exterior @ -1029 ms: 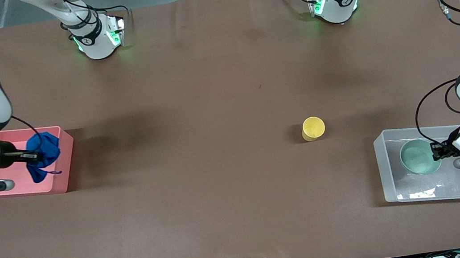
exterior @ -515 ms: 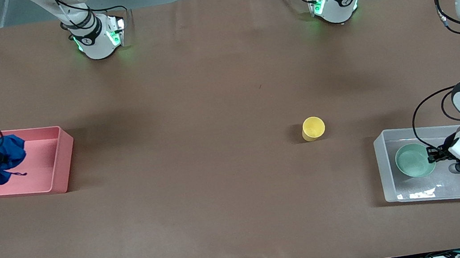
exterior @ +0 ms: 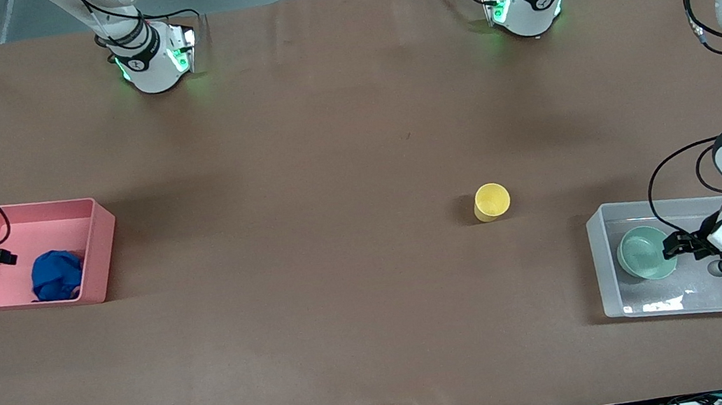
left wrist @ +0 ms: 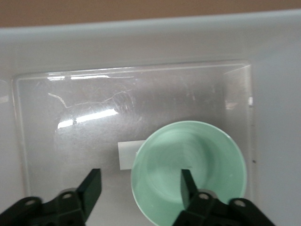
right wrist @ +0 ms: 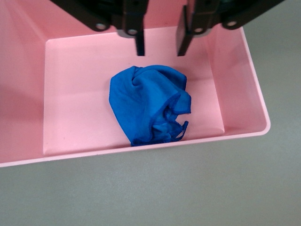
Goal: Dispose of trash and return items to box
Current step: 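Release the cloth into the pink bin while the left gripper releases the bowl, then move the left gripper to the yellow cup and grasp it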
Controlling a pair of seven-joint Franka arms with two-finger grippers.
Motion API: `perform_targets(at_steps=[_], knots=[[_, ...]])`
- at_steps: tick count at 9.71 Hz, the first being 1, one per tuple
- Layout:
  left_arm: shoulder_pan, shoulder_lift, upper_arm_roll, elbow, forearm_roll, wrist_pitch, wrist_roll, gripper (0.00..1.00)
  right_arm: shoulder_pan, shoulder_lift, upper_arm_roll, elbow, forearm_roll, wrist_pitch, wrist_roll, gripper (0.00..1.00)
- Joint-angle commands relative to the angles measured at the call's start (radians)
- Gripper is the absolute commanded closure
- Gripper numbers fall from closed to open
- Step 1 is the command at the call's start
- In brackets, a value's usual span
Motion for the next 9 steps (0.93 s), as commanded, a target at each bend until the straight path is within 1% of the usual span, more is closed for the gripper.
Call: perform_targets(at_steps=[1, 2, 3, 5, 6, 8, 9], knots=[[-0.050, -0.103, 0.002, -0.027, 0.019, -0.140, -0.123, 0.00, -0.023, 0.006, 0.019, 0.022, -0.008, 0.008, -0.002, 0.00], [-0.085, -0.149, 0.002, -0.038, 0.019, -0.214, -0.216, 0.00, -0.029, 0.006, 0.019, 0.043, -0.003, 0.005, 0.001, 0.00], [-0.116, -0.197, 0.001, -0.068, 0.019, -0.254, -0.286, 0.00, -0.029, 0.003, 0.020, 0.069, 0.003, -0.001, 0.004, 0.00], [-0.141, -0.296, -0.050, -0.189, 0.019, -0.250, -0.428, 0.00, -0.006, -0.017, 0.028, 0.124, 0.008, -0.019, 0.045, 0.00], [-0.141, -0.333, -0.095, -0.246, 0.019, -0.242, -0.490, 0.00, 0.029, -0.027, 0.028, 0.200, 0.006, -0.130, 0.118, 0.00], [-0.141, -0.376, -0.166, -0.346, 0.021, -0.198, -0.626, 0.00, 0.075, -0.028, 0.029, 0.354, 0.017, -0.357, 0.153, 0.00], [-0.144, -0.398, -0.195, -0.413, 0.044, -0.139, -0.691, 0.00, 0.110, -0.031, 0.028, 0.397, 0.035, -0.410, 0.216, 0.00]])
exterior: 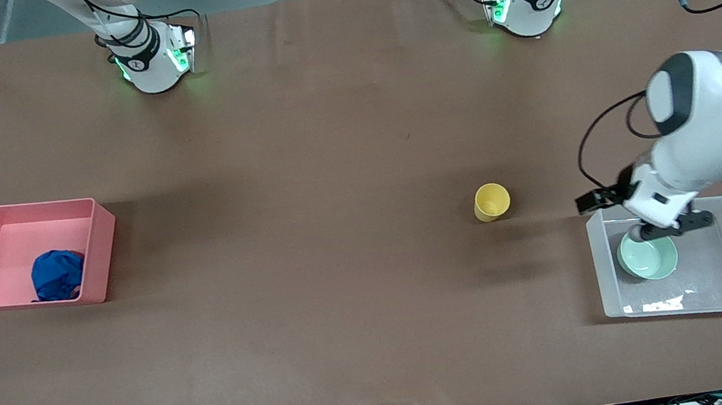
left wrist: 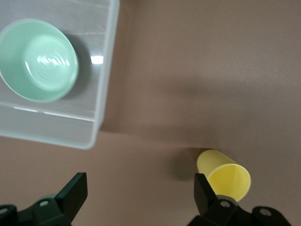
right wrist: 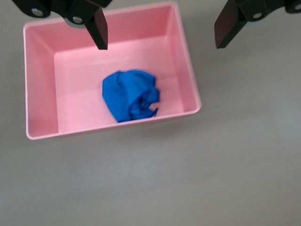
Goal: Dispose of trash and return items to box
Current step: 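Move the left gripper to the yellow cup and grasp it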
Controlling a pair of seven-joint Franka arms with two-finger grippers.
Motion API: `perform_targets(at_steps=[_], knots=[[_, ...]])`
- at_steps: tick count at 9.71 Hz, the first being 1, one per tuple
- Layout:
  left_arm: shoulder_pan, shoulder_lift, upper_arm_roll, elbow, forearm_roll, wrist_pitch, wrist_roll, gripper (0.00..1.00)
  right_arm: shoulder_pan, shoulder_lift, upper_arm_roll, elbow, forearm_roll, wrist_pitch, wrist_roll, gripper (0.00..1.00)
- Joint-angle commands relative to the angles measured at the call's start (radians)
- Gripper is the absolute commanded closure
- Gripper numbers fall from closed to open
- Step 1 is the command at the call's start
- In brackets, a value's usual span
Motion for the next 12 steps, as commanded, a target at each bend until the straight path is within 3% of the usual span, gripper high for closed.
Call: perform_targets(at_steps=[1, 3, 6, 9, 12], knots=[[-0.004, -0.045, -0.057, -0.182, 0.077, 0.137, -0.151, 0.00, 0.074, -0.011, 0.001, 0.071, 0.021, -0.082, 0.147, 0.00], [-0.006, -0.045, -0.135, -0.276, 0.174, 0.226, -0.374, 0.00, 0.146, -0.070, 0.000, 0.070, 0.022, -0.142, 0.227, 0.00], [-0.030, -0.028, -0.149, -0.397, 0.231, 0.395, -0.499, 0.04, 0.172, -0.160, 0.003, 0.070, 0.025, -0.228, 0.229, 0.00], [-0.043, 0.021, -0.149, -0.405, 0.272, 0.448, -0.569, 0.31, 0.181, -0.214, 0.001, 0.068, 0.028, -0.251, 0.231, 0.00], [-0.044, 0.064, -0.149, -0.393, 0.318, 0.463, -0.615, 0.70, 0.178, -0.234, -0.003, 0.060, 0.065, -0.257, 0.229, 0.00]])
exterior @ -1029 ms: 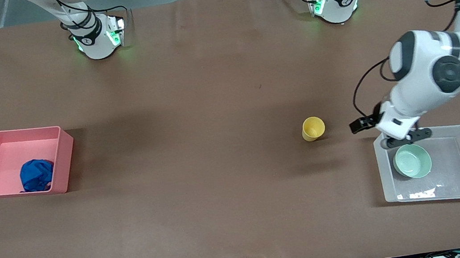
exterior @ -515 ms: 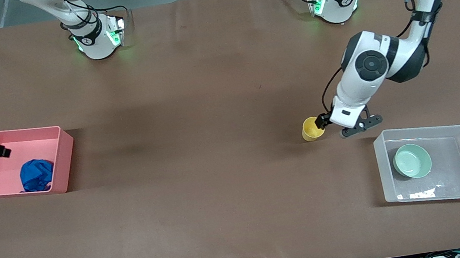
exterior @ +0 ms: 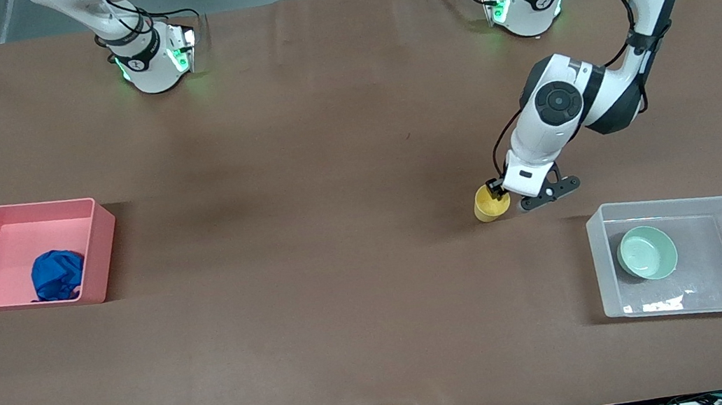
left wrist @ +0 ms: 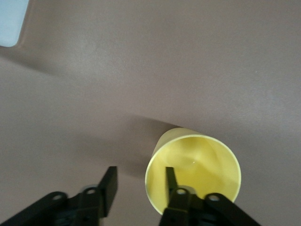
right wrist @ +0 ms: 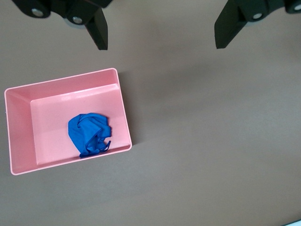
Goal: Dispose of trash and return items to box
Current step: 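Move the left gripper to the yellow cup and grasp it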
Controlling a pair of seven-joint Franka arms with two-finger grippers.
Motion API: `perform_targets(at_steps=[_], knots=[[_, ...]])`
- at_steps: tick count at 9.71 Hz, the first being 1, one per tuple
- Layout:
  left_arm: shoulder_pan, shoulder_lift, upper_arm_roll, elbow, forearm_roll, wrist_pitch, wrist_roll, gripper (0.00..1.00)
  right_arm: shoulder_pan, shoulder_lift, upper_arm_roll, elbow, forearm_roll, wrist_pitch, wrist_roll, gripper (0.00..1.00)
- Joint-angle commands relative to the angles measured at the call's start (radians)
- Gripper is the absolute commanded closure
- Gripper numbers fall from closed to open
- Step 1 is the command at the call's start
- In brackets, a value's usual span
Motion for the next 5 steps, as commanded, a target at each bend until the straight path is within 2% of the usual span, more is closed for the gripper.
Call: perform_targets(at_steps=[1, 2, 3, 5], knots=[[0.000, 0.049, 0.001, 0.002, 0.034, 0.021, -0.030, 0.83, 0.002, -0.032, -0.004, -0.031, 0.019, 0.001, 0.010, 0.00], [0.002, 0.050, 0.000, 0.013, 0.034, 0.021, -0.030, 0.95, 0.003, -0.040, -0.004, -0.033, 0.019, -0.013, 0.009, 0.00], [0.002, 0.050, 0.000, 0.027, 0.034, 0.020, -0.027, 0.99, 0.005, -0.056, -0.003, -0.045, 0.019, -0.016, 0.009, 0.00], [0.011, 0.030, 0.000, 0.085, 0.034, -0.011, -0.017, 1.00, 0.008, -0.095, 0.000, -0.095, 0.019, -0.007, 0.009, 0.00]])
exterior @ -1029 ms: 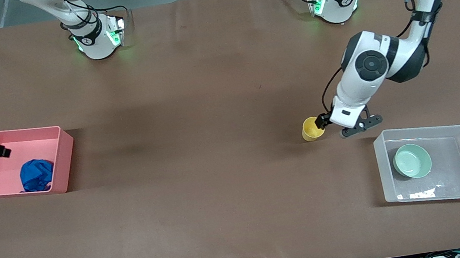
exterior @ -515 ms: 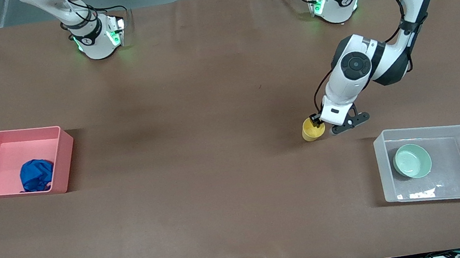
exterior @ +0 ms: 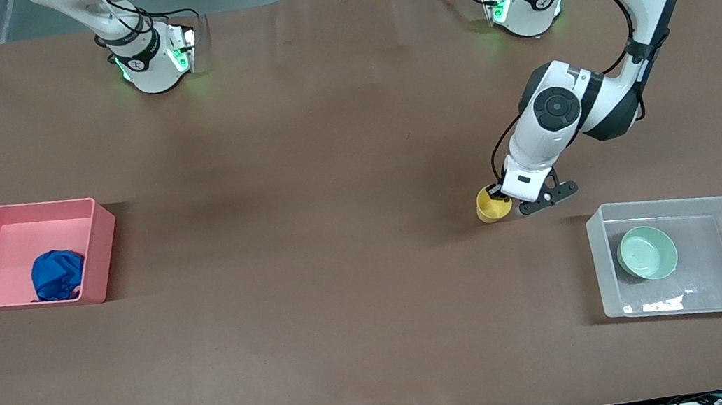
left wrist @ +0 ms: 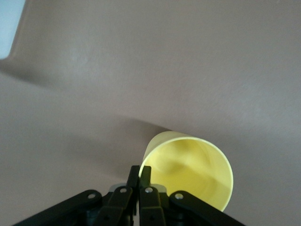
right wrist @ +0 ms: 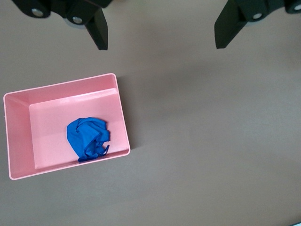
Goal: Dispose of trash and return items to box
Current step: 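Lift the yellow cup with the left gripper and carry it over the bowl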
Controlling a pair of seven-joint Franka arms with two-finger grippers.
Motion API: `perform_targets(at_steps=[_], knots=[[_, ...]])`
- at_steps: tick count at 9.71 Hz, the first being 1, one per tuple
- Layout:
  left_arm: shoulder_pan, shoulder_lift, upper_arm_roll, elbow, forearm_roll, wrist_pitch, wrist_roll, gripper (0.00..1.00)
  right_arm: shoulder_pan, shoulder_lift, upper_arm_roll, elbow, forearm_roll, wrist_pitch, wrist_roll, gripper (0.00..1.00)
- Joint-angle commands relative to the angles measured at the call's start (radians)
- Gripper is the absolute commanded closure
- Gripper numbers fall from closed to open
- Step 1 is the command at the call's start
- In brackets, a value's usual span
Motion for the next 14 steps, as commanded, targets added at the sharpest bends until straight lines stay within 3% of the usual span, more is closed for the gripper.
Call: perform_targets(at_steps=[1, 3, 6, 11, 13, 14], knots=[[0.014, -0.001, -0.002, 0.097, 0.026, -0.094, 0.006, 1.00, 0.014, -0.074, 0.000, -0.092, 0.011, 0.015, 0.009, 0.00], [0.020, -0.008, 0.000, 0.249, 0.024, -0.271, 0.105, 1.00, 0.024, -0.093, -0.001, -0.120, 0.011, 0.017, 0.009, 0.00], [0.099, -0.002, 0.001, 0.396, 0.010, -0.382, 0.330, 1.00, 0.056, -0.098, -0.002, -0.142, 0.009, -0.036, 0.009, 0.00], [0.305, 0.050, 0.003, 0.467, -0.022, -0.403, 0.759, 1.00, 0.034, -0.093, -0.011, -0.120, 0.008, -0.032, -0.007, 0.00], [0.378, 0.115, 0.003, 0.489, -0.022, -0.393, 0.910, 1.00, 0.040, -0.093, -0.008, -0.094, -0.034, -0.034, -0.014, 0.00], [0.411, 0.165, 0.003, 0.519, -0.022, -0.382, 0.983, 1.00, 0.053, -0.091, -0.002, -0.074, -0.096, -0.034, -0.013, 0.00]])
